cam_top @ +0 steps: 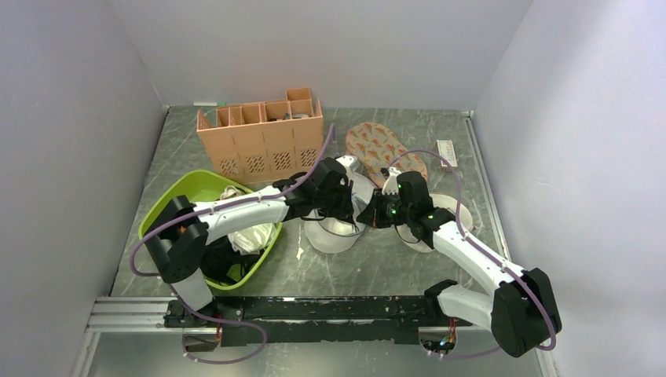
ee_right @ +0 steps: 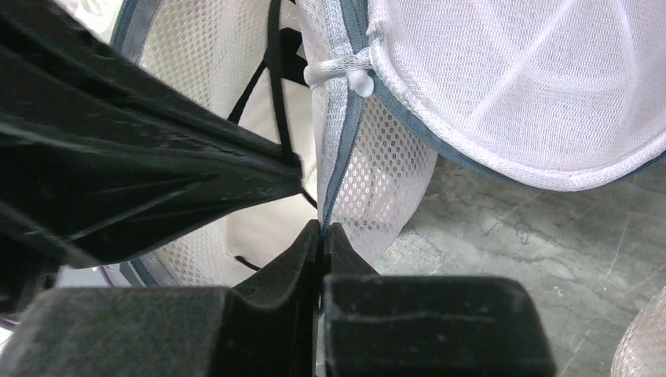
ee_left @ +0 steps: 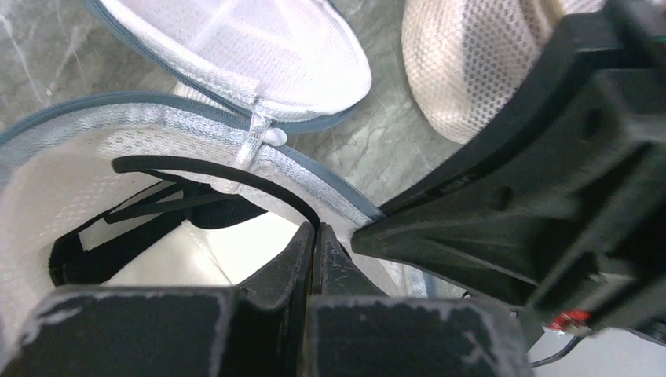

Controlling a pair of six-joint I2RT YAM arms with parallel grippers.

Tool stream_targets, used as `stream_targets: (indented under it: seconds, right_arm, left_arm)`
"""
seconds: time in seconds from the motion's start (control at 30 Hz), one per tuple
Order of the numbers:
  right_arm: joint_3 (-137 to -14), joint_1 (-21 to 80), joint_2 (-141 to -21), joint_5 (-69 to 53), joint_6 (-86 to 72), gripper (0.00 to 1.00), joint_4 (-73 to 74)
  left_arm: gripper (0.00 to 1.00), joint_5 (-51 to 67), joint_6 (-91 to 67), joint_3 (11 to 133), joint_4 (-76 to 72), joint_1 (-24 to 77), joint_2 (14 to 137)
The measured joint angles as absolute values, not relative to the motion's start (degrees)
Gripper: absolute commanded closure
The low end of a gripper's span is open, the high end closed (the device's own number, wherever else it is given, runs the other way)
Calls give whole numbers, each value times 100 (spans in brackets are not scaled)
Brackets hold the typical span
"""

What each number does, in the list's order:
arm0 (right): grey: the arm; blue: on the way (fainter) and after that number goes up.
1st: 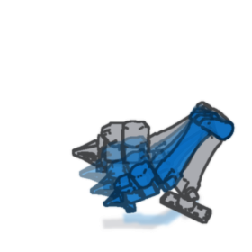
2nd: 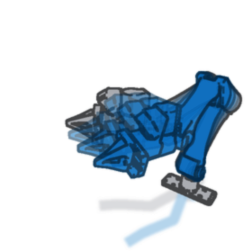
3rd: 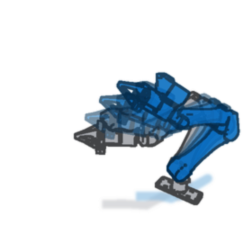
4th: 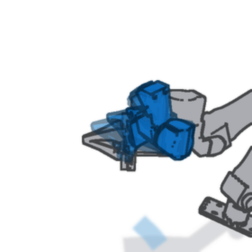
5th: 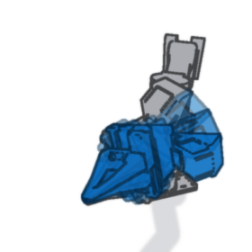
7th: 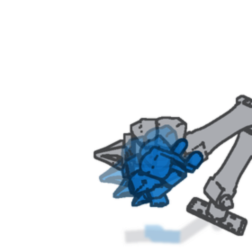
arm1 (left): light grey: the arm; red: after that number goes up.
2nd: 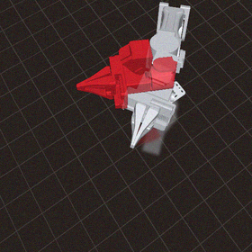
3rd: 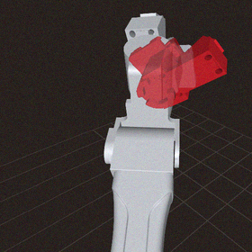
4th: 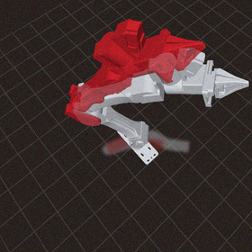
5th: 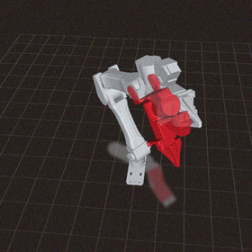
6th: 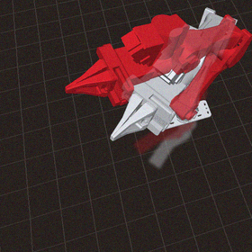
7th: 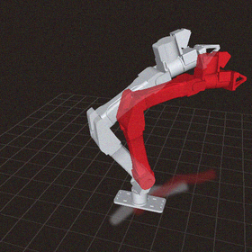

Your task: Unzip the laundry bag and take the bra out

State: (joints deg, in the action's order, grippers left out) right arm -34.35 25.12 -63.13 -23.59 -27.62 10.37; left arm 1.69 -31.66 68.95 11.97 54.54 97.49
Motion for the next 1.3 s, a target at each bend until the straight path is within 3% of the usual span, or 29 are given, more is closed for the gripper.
stream_targets:
  seconds: [0.3, 0.6, 1.3]
  right_arm:
    - [-3435, 2515, -6298, -2228, -2764, 100, 1039]
    - [-3437, 2519, -6298, -2176, -2764, 100, 1041]
    - [-3575, 2519, -6447, -2141, -2797, 100, 1011]
  left_arm:
    - [93, -183, -2733, 6845, 1334, 5454, 8114]
    - [93, -816, -1846, 7594, 1811, 5454, 6866]
    - [93, -2287, -14, 10289, 3011, 5454, 5983]
